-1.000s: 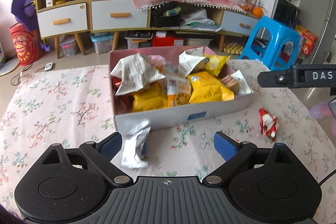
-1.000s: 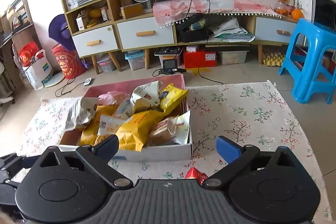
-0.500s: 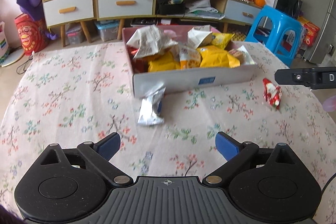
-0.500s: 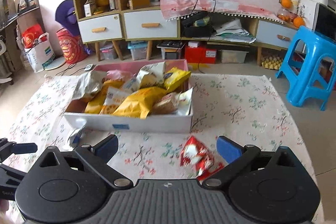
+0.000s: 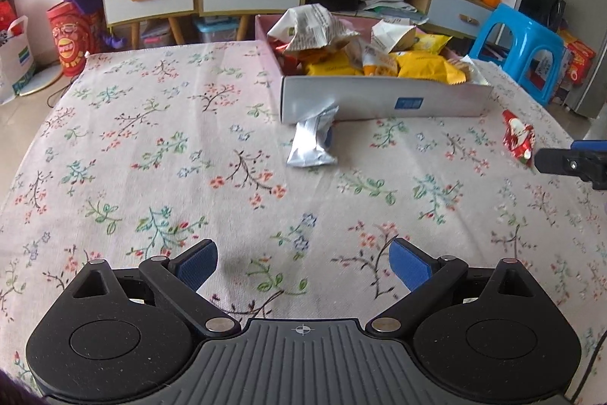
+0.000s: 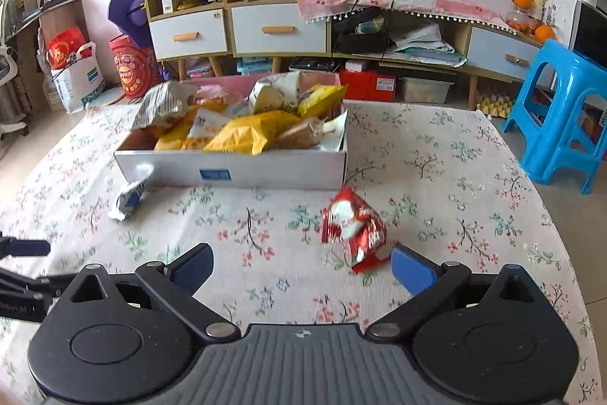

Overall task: Organize snacks
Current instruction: 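Move both open tools back toward the silver wrapper and red candy bag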

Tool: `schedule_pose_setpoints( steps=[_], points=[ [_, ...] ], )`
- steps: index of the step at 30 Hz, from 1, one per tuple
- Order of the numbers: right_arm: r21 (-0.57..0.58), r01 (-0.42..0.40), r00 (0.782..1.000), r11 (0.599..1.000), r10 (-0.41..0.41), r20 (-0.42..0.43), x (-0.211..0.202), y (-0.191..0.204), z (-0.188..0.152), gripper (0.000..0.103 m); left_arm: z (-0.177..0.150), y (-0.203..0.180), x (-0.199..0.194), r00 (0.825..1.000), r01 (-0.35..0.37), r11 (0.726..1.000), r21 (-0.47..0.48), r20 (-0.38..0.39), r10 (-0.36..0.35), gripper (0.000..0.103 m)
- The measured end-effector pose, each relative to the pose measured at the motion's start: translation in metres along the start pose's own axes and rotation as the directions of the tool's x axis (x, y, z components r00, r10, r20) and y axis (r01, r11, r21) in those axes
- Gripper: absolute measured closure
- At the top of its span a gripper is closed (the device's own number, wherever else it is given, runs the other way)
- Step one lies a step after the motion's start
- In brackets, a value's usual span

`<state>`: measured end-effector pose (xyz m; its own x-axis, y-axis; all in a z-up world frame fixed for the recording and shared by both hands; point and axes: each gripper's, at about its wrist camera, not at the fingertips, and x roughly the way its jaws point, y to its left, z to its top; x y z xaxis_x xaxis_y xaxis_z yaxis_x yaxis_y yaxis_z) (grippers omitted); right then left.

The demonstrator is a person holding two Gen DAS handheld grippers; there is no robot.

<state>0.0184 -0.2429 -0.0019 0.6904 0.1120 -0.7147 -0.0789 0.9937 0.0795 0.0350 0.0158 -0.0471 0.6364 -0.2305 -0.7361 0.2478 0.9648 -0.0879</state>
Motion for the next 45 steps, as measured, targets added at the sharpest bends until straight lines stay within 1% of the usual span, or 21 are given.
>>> schedule_pose_setpoints(
  steps=[2,6,8,10,13,14,18,22,24,32,37,45],
  points=[
    [-0.019,0.000,1.000,1.000,0.000,-0.004,0.000,0.000,-0.007,0.012,-0.006,0.001,0.000,1.000,-0.017,1.000,0.016,0.012,0.016,0.005],
    [-0.097,0.022,1.000,0.995,-0.023,-0.003,0.001,0.004,-0.023,0.012,-0.015,0.001,0.000,0.999,-0.039,0.998,0.052,0.034,0.037,0.005],
    [-0.143,0.024,1.000,0.989,-0.026,-0.012,0.003,0.007,-0.033,0.012,-0.017,-0.001,0.000,0.998,-0.044,0.996,0.074,0.042,0.041,0.003],
    [-0.177,0.020,0.999,0.984,-0.024,-0.023,0.004,0.010,-0.042,0.012,-0.020,-0.001,-0.001,0.998,-0.045,0.996,0.082,0.055,0.041,0.001],
    [-0.207,-0.014,0.999,0.978,0.005,-0.045,0.007,0.013,-0.051,0.011,-0.021,-0.003,0.002,0.996,-0.045,0.996,0.083,0.079,0.038,0.000],
    [-0.202,-0.023,0.999,0.979,0.017,-0.030,0.006,0.012,-0.053,0.011,-0.019,-0.003,0.004,0.995,-0.044,0.995,0.085,0.088,0.036,0.000],
    [-0.187,-0.054,0.998,0.981,0.049,-0.035,0.011,0.008,-0.051,0.011,-0.014,-0.006,0.013,0.992,-0.042,0.995,0.089,0.123,0.030,0.000],
    [-0.091,-0.069,0.997,0.993,0.066,-0.044,0.024,-0.006,-0.046,0.010,-0.002,-0.007,0.025,0.991,-0.036,0.995,0.091,0.133,0.024,0.000],
    [-0.067,-0.046,0.999,0.997,0.044,-0.029,0.029,-0.013,-0.042,0.010,0.004,-0.008,0.032,0.991,-0.031,0.995,0.096,0.133,0.018,0.000],
    [-0.034,-0.006,1.000,0.999,0.006,0.012,0.054,-0.029,-0.025,0.010,0.025,-0.009,0.052,0.990,-0.032,0.995,0.096,0.136,0.018,0.000],
    [-0.031,0.001,0.999,1.000,0.001,0.044,0.068,-0.035,-0.015,0.010,0.032,-0.009,0.059,0.990,-0.038,0.995,0.089,0.138,0.025,0.000],
    [-0.024,0.014,0.999,1.000,-0.013,0.050,0.079,-0.035,-0.004,0.010,0.043,-0.009,0.068,0.989,-0.044,0.996,0.074,0.143,0.033,0.001]
  ],
)
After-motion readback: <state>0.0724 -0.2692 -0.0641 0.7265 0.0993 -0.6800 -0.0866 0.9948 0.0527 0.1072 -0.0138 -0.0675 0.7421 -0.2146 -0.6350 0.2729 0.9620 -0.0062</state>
